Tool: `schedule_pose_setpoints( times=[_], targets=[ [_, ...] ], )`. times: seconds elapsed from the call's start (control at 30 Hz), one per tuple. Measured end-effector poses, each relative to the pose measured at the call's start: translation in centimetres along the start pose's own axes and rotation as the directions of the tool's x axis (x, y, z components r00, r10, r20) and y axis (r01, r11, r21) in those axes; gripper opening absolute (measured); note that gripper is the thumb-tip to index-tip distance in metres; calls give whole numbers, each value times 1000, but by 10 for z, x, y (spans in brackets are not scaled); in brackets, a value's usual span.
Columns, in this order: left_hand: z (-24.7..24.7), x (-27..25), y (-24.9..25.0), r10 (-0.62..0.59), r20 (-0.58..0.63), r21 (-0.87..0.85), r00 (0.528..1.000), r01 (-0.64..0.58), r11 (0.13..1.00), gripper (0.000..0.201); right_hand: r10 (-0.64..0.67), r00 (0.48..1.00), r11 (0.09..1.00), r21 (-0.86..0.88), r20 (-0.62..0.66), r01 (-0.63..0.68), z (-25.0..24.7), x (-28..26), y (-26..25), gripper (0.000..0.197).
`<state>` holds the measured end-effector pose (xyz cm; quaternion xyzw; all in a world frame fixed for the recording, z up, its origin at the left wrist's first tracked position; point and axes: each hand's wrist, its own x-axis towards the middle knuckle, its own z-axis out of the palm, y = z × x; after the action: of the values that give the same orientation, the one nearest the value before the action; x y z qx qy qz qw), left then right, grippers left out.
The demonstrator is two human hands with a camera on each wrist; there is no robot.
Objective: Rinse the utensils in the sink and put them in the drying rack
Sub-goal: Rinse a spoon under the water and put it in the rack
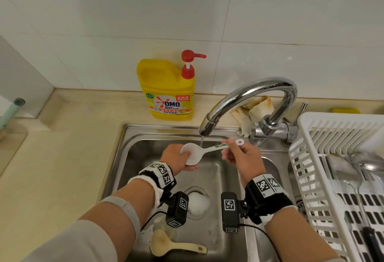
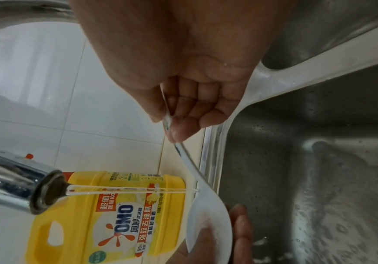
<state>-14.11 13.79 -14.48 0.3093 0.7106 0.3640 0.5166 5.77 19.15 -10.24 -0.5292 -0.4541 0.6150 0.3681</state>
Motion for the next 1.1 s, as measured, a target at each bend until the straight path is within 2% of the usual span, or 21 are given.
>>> schedule_pose_setpoints(
  times=[0.07,0.17,0.27,0.5,0.67,0.8,0.93,1.07,1.1],
  targets=[
    [-6,0,1,26,3,30,1000,-26,999,26,39,999,999,20,-4,-39,3,3,3,21],
    [-17,-6,4,25,28,73,999,-27,997,41,94,996,994,51,-2,-93,11,7,10,19],
    [-27,-6,-2,94,-86,108,992,-85,991,44,136,991,989,56,5,-136,19,10,16,15],
    [-57,-11,-10,73,-299,23,951,-70,997,24,203,974,977,38,97,-208,43,18,28,4],
    [-75,-14,-12,91,-413,91,906,-58,994,24,196,967,979,25,161,-203,57,21,26,8],
    [-85,-16,-16,62,-472,44,879,-47,998,26,174,962,980,63,210,-191,63,24,24,9],
    [-87,-20,-16,63,-496,20,866,-61,998,27,173,956,979,60,237,-192,66,23,19,13],
    [-86,-19,-17,83,-515,57,853,-62,996,26,132,968,989,-89,214,-116,66,24,21,19],
    [-86,-19,-18,85,-513,67,854,-59,996,27,141,966,990,-62,215,-130,65,25,22,19]
  ],
)
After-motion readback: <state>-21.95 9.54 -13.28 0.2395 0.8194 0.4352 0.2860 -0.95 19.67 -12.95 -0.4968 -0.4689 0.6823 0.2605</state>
